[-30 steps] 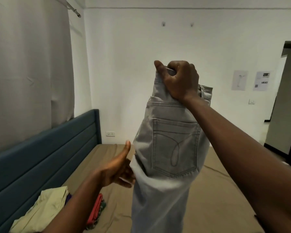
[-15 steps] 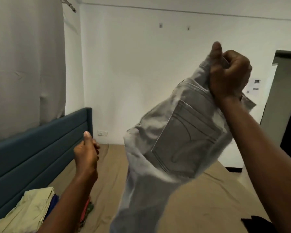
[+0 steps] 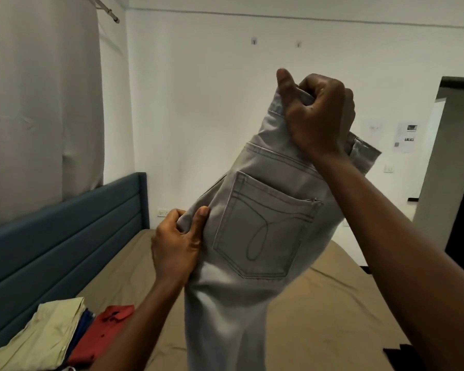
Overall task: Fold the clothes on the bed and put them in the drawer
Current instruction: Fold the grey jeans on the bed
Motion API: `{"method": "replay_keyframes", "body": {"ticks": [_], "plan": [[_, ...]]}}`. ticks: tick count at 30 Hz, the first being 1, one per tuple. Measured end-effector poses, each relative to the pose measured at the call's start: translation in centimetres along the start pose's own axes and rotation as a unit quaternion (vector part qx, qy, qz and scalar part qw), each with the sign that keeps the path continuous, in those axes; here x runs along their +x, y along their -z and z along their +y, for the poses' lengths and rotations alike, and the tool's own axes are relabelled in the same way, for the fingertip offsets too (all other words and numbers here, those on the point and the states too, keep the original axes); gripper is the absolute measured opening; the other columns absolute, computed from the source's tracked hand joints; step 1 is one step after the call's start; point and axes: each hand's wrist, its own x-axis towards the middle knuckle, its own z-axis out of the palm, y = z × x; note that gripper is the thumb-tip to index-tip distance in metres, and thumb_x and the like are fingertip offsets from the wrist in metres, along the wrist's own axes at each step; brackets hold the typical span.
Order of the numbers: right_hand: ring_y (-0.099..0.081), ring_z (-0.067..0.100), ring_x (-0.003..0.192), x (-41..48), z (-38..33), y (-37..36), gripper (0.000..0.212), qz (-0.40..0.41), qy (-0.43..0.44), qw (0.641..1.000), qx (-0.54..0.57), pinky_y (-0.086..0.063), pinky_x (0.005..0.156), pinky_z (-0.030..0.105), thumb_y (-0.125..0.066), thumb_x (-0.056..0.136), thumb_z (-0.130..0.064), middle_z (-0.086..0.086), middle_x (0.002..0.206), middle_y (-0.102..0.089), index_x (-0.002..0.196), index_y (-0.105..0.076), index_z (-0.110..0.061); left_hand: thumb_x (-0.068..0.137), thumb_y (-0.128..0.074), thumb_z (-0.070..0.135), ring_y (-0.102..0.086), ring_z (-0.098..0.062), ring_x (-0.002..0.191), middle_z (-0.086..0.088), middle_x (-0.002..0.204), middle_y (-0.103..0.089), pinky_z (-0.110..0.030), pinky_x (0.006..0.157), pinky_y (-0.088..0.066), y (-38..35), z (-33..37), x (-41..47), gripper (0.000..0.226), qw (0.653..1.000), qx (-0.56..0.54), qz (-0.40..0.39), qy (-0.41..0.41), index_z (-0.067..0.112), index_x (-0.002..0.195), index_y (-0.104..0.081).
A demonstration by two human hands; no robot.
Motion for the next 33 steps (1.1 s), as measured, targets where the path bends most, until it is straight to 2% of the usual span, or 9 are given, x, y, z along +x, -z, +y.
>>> {"method": "replay_keyframes", "body": {"ticks": [3, 6, 8, 11, 14, 17, 21, 25, 33], "plan": [[-0.043, 0.013, 0.054, -0.2, 0.1, -0.1, 0.070, -0.017, -0.017, 1.000, -0.001, -0.030, 0.058, 0.032, -0.054, 0.087, -0.076, -0.005, 0.049, -0.040, 0.055, -0.039, -0.015, 0.075, -0.031, 0.099, -0.056, -0.025, 0.112, -0.002, 0.118, -0.057, -0.052, 0.094, -0.050, 1.1, 0.4, 0.5, 0.074, 0.982, 0.176, 0.001, -0.069, 0.029, 0.090, -0.055], [-0.057, 0.020, 0.062, -0.1, -0.8, -0.6, 0.074, -0.063, 0.006, 0.998, -0.014, -0.037, 0.059, 0.033, -0.052, 0.084, -0.080, -0.003, 0.054, -0.051, 0.058, -0.047, -0.011, 0.070, -0.047, 0.096, -0.048, -0.010, 0.134, 0.008, 0.147, -0.048, -0.043, 0.106, -0.046, 1.7, 3.9, 1.2, 0.088, 0.989, 0.007, -0.106, -0.103, 0.034, 0.133, -0.052], [-0.056, 0.022, 0.062, -0.3, -2.0, -1.2, 0.076, -0.118, 0.036, 0.992, -0.024, -0.033, 0.057, 0.031, -0.050, 0.084, -0.083, -0.003, 0.055, -0.052, 0.057, -0.047, -0.012, 0.072, -0.067, 0.080, -0.057, -0.006, 0.128, 0.011, 0.146, -0.054, -0.033, 0.101, -0.052, 1.3, 7.7, 2.1, 0.092, 0.964, -0.142, -0.207, -0.085, 0.037, 0.149, -0.040], [-0.060, 0.023, 0.067, -0.8, -3.0, -2.1, 0.073, -0.207, 0.054, 0.976, -0.040, -0.030, 0.056, 0.030, -0.046, 0.085, -0.084, -0.004, 0.059, -0.055, 0.058, -0.048, -0.016, 0.087, -0.082, 0.035, -0.072, -0.015, 0.108, -0.001, 0.122, -0.074, -0.039, 0.093, -0.059, -0.7, 11.0, 4.1, 0.053, 0.947, -0.203, -0.244, -0.054, 0.016, 0.132, -0.063], [-0.065, 0.022, 0.104, -2.9, 0.6, -2.0, 0.061, -0.169, 0.023, 0.984, -0.052, -0.041, 0.084, 0.035, -0.043, 0.086, -0.084, -0.006, 0.100, -0.071, 0.104, -0.064, -0.029, 0.089, -0.079, 0.014, -0.074, -0.019, 0.096, -0.008, 0.102, -0.079, -0.039, 0.090, -0.059, -2.4, 10.2, 4.1, 0.019, 0.956, -0.207, -0.200, -0.046, 0.006, 0.107, -0.075], [-0.048, 0.015, 0.133, -10.1, 6.5, 0.9, 0.085, -0.104, -0.158, 0.979, 0.077, -0.039, 0.109, 0.044, -0.056, 0.077, -0.082, -0.005, 0.144, -0.052, 0.143, -0.043, -0.031, 0.090, -0.078, 0.015, -0.074, -0.019, 0.100, -0.004, 0.104, -0.079, -0.033, 0.089, -0.059, -2.5, 8.8, 2.2, 0.020, 0.958, -0.210, -0.191, -0.039, 0.011, 0.109, -0.074], [-0.047, 0.019, 0.141, -22.0, 11.0, 5.4, 0.127, -0.309, -0.430, 0.790, 0.309, -0.041, 0.116, 0.047, -0.076, 0.054, -0.086, 0.004, 0.156, -0.045, 0.156, -0.029, -0.028, 0.084, -0.078, 0.020, -0.074, -0.019, 0.100, -0.003, 0.103, -0.078, -0.029, 0.084, -0.059, -1.4, 9.2, 0.0, 0.025, 0.948, -0.247, -0.201, 0.009, 0.013, 0.107, -0.072], [-0.066, 0.019, 0.121, -26.4, 12.3, 7.3, 0.093, -0.406, -0.506, 0.594, 0.476, -0.059, 0.091, 0.033, -0.094, 0.047, -0.066, 0.000, 0.129, -0.071, 0.128, -0.070, -0.026, 0.082, -0.074, 0.022, -0.075, -0.021, 0.094, -0.005, 0.098, -0.078, -0.031, 0.081, -0.061, -0.8, 9.7, -1.9, 0.026, 0.933, -0.276, -0.217, 0.083, 0.009, 0.104, -0.071], [-0.070, 0.035, 0.112, -21.8, 11.2, 7.3, 0.034, -0.426, -0.525, 0.539, 0.502, -0.057, 0.096, 0.047, -0.062, 0.090, -0.023, 0.015, 0.123, -0.072, 0.120, -0.075, -0.013, 0.097, -0.060, 0.010, -0.076, -0.019, 0.085, -0.008, 0.095, -0.077, -0.035, 0.074, -0.064, -0.5, 7.2, 1.1, 0.018, 0.858, -0.360, -0.165, 0.328, 0.005, 0.111, -0.070]]}}
